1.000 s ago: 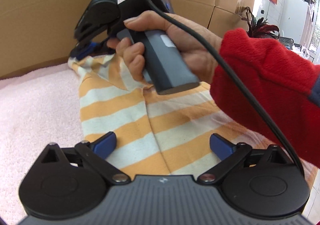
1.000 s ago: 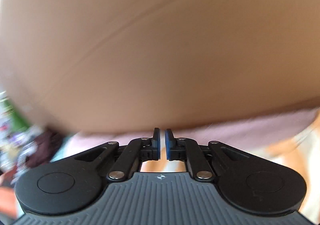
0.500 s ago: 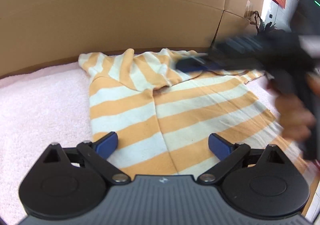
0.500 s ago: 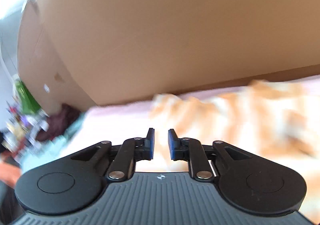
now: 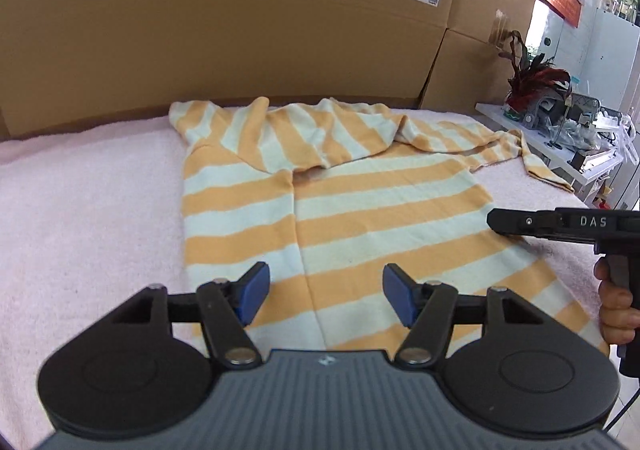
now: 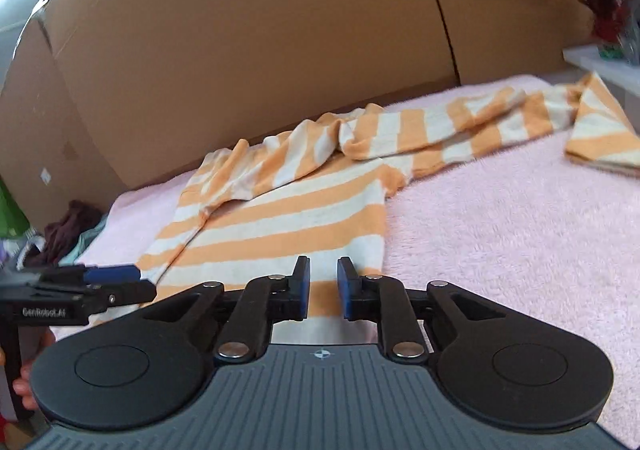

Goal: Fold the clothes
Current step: 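Reach the right gripper to the sleeve end and pinch it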

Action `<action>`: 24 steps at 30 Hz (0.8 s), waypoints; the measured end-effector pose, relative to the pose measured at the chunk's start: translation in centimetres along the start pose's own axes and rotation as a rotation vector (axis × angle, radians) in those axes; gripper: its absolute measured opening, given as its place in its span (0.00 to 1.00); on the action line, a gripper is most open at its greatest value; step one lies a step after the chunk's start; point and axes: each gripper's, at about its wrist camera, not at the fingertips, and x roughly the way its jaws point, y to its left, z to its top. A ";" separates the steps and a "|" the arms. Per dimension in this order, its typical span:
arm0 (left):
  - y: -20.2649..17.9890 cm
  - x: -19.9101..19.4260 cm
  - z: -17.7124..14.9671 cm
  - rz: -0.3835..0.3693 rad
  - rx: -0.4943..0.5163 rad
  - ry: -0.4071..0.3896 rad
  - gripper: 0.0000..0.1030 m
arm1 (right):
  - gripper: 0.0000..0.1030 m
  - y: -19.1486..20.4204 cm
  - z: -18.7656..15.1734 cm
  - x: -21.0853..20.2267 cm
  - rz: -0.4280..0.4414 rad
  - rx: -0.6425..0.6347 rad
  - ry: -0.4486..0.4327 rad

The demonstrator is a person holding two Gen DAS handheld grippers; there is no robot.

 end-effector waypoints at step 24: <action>-4.0 -2.8 -0.8 -0.017 0.031 0.027 0.74 | 0.20 -1.0 -0.5 0.4 0.118 0.150 0.001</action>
